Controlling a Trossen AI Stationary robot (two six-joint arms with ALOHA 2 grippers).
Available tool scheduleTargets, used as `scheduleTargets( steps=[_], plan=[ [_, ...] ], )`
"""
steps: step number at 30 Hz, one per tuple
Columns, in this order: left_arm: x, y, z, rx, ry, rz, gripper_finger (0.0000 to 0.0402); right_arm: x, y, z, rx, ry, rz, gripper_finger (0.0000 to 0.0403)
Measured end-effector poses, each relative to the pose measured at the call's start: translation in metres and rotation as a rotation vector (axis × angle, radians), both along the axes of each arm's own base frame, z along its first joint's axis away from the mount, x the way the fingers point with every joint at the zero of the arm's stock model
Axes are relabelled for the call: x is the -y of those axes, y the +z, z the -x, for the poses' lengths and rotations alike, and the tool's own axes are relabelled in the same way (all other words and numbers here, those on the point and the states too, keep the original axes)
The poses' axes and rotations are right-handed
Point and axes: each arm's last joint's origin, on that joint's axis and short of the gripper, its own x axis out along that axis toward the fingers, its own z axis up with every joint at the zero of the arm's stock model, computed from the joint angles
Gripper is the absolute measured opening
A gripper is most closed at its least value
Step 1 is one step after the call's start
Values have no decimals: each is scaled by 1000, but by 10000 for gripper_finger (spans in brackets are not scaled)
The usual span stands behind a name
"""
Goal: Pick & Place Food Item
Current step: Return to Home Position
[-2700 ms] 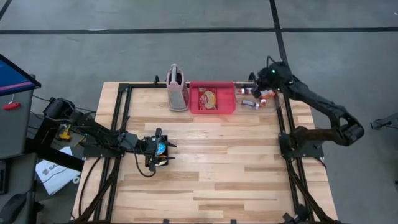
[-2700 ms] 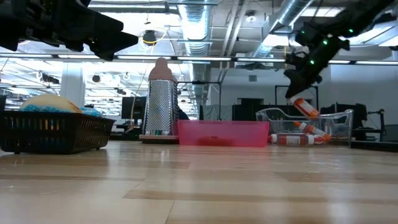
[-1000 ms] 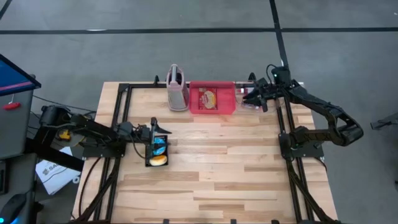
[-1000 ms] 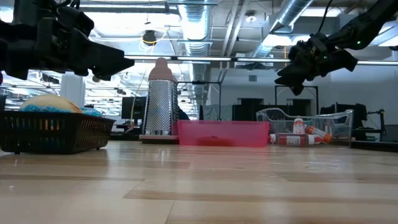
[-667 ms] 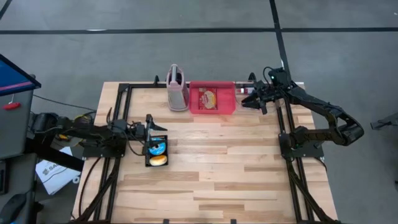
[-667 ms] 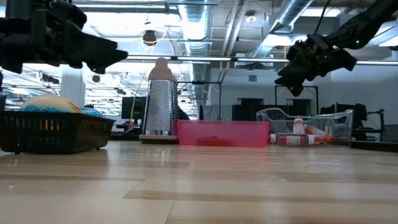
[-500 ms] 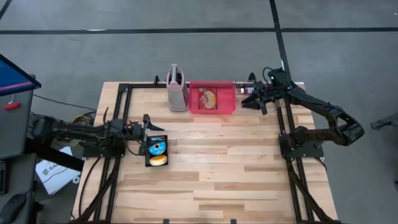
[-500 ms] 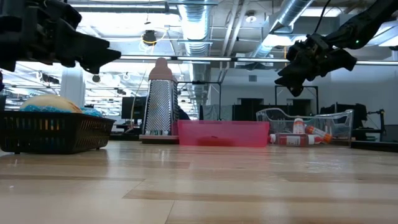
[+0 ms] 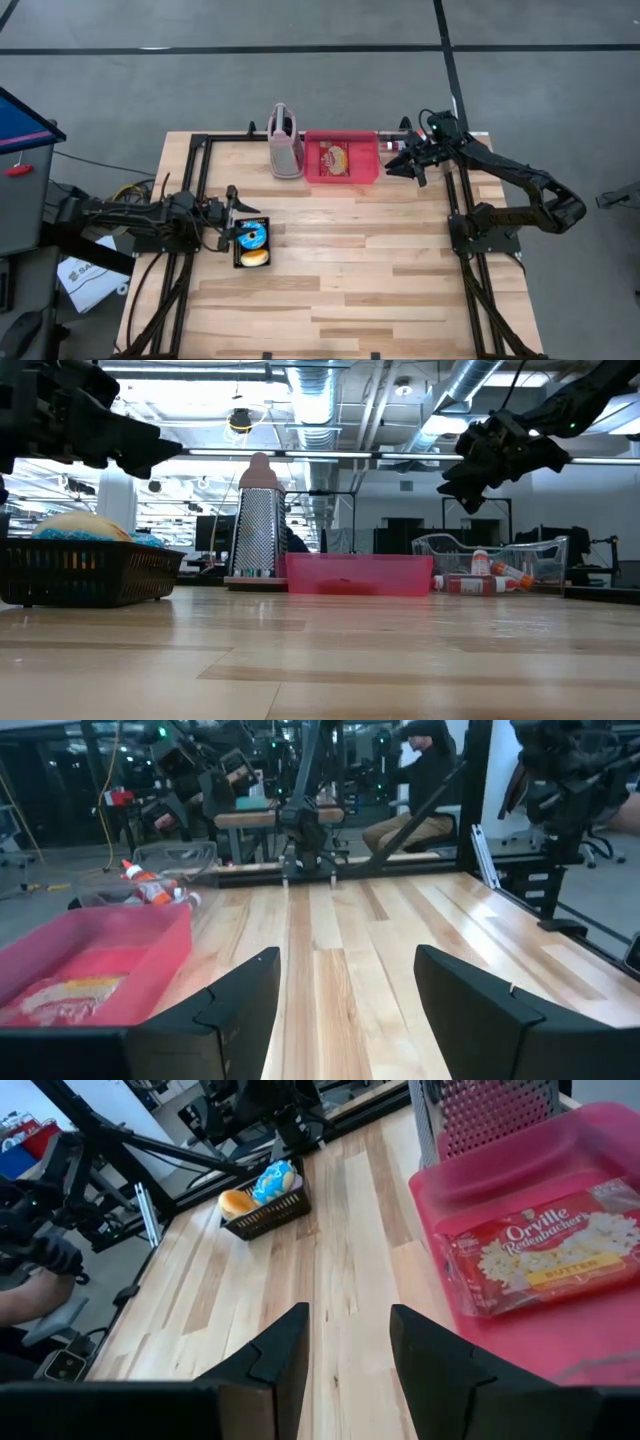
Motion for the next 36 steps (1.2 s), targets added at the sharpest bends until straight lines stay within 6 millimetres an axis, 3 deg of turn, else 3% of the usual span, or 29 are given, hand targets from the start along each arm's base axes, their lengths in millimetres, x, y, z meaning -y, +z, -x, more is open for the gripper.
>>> scheduleTargets(
  steps=[24,31,36],
  plan=[
    [1,0,21,26,-38,-23,227,-4,3,-9,16,23,15,134],
    [-1,-10,13,-94,36,127,227,-14,20,-33,137,75,94,134],
    [-1,-14,8,-149,43,176,227,-37,38,-65,236,-14,226,134]
  ],
)
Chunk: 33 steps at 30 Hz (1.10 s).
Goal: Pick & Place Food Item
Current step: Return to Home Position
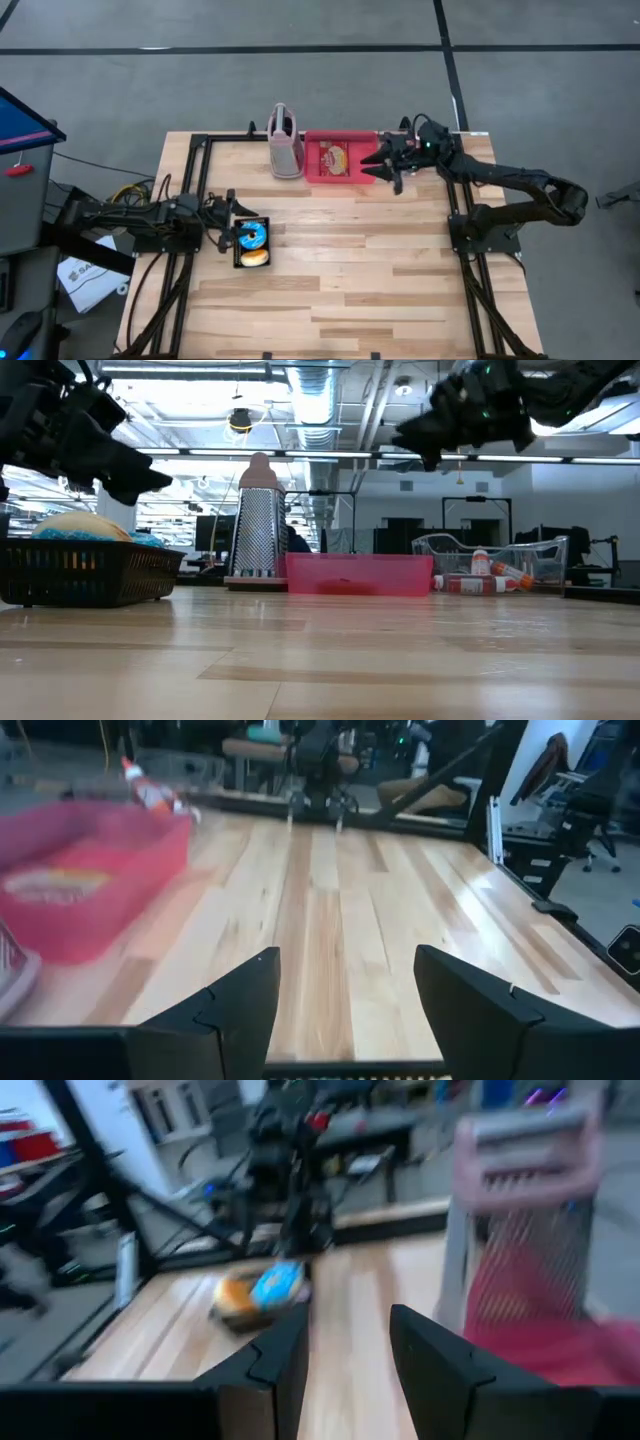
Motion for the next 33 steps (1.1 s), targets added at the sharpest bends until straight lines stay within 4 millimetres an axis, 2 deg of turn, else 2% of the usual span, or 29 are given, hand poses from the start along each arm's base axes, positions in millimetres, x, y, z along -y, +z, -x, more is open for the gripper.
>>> scheduleTargets(
  steps=[6,11,15,17,21,27,33],
  plan=[
    [0,-6,-4,-69,4,18,227,-36,12,-25,92,-93,0,134],
    [0,-7,-6,-73,5,16,227,-72,5,-36,38,-5,13,134],
    [0,-7,-7,-79,9,15,227,-103,-4,-37,37,-71,126,134],
    [0,-7,-7,-79,8,14,227,-115,-8,-30,54,-130,167,134],
    [0,-7,-7,-73,8,14,227,-130,-19,2,144,-137,160,134],
    [0,-7,-7,-73,8,13,227,-133,-47,55,150,-80,98,134],
    [0,-7,-7,-73,7,13,227,-134,-70,86,200,-5,108,134]
  ],
)
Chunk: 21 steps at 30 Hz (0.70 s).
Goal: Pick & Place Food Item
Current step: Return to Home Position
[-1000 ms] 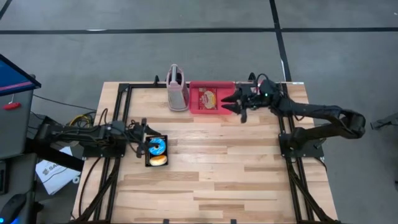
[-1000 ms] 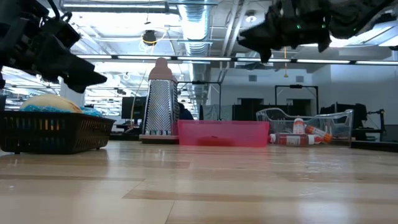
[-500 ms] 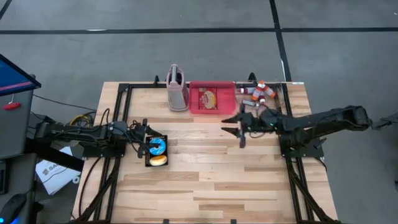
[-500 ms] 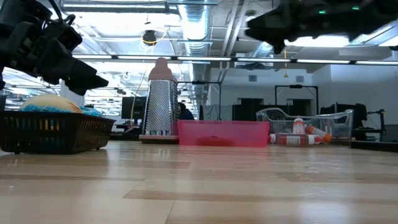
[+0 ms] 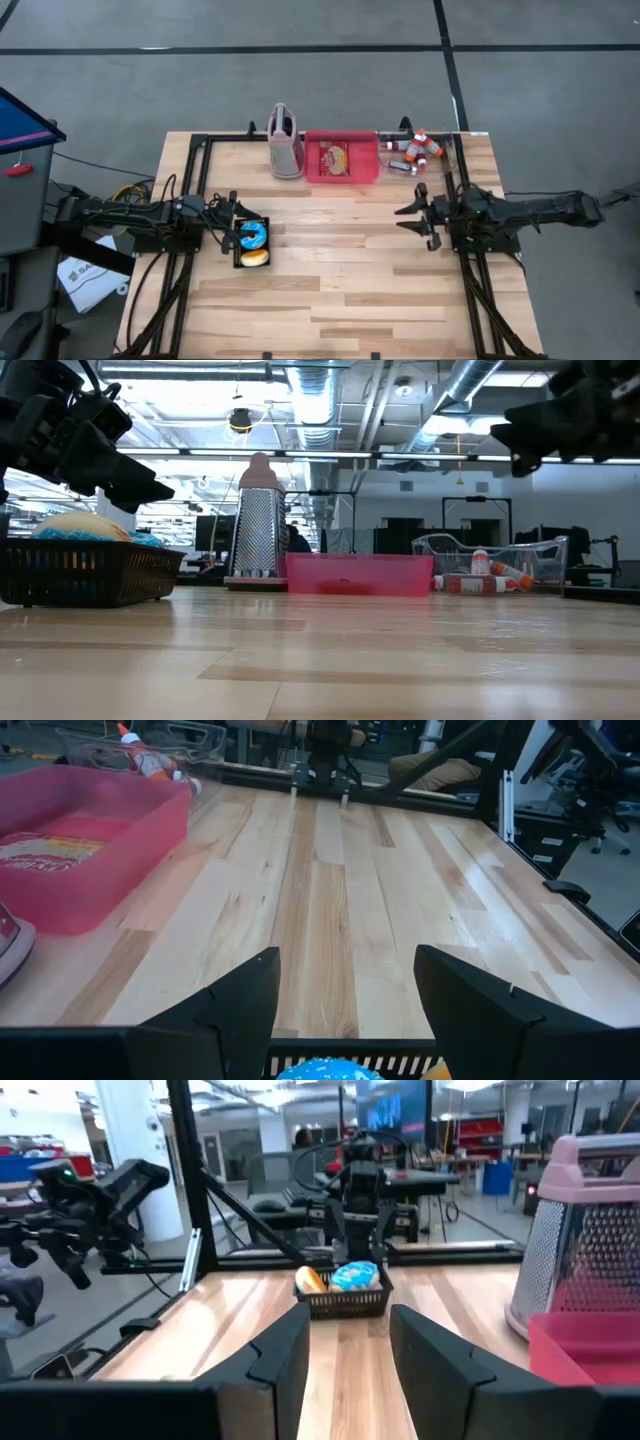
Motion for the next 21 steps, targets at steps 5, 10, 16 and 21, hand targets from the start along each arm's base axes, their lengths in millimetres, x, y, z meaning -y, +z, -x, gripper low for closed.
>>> scheduleTargets(
  steps=[5,10,16,21],
  plan=[
    [0,0,0,0,-1,0,227,1,-5,17,5,-16,15,134],
    [0,0,0,0,-1,0,227,2,-8,28,-7,-63,39,134],
    [0,1,0,10,-4,1,227,4,-16,26,-72,-124,67,134],
    [0,1,-1,12,-3,0,227,4,-17,25,-79,-121,94,134]
  ],
)
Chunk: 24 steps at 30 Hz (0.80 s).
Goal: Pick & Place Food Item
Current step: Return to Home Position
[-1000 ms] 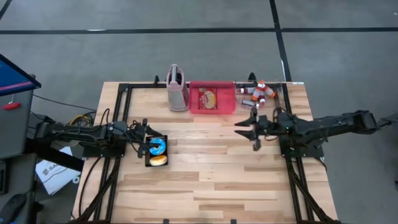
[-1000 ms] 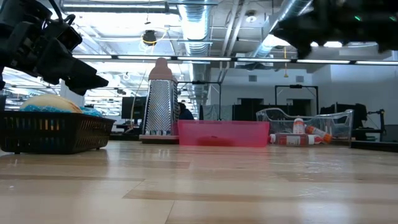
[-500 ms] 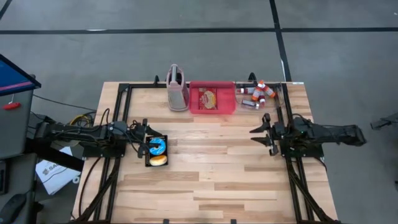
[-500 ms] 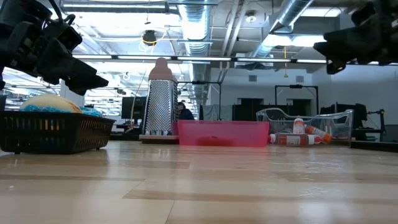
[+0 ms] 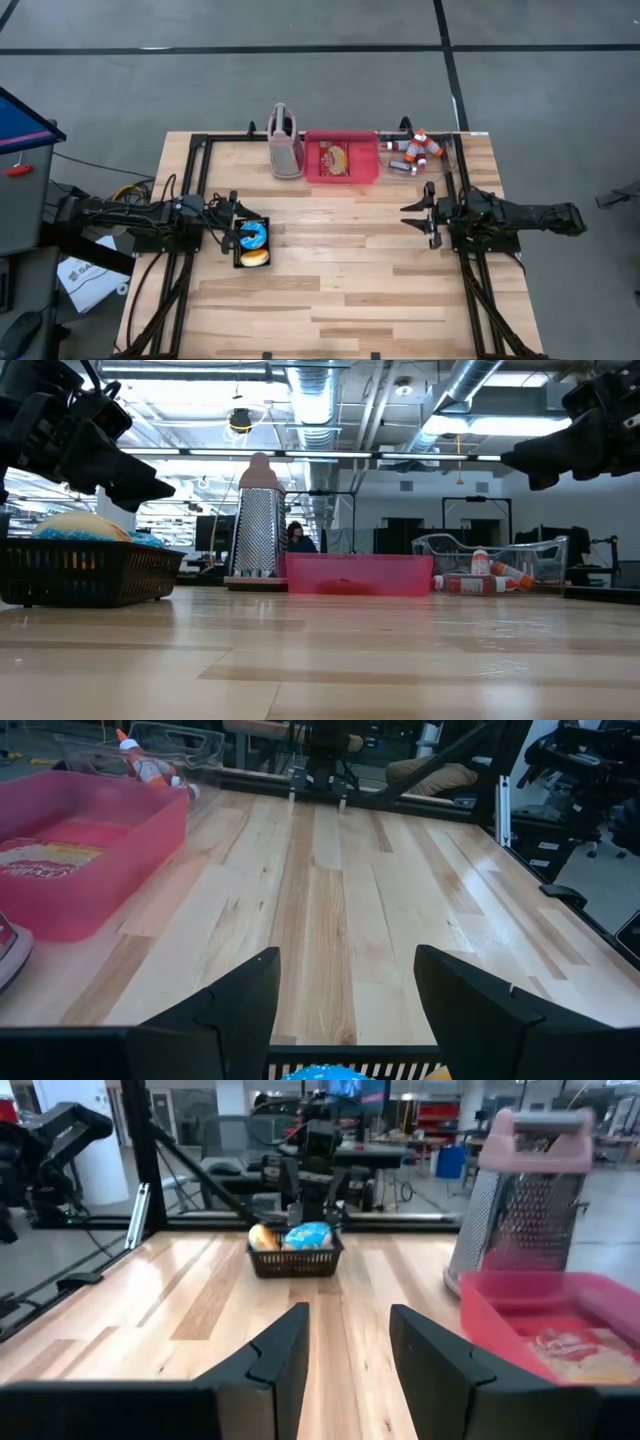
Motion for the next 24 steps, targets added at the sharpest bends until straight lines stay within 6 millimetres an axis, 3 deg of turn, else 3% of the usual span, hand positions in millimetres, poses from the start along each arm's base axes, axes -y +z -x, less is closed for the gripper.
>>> scheduleTargets(
  steps=[24],
  plan=[
    [0,0,0,0,2,-1,227,-3,-3,-2,-43,58,-53,134]
  ],
)
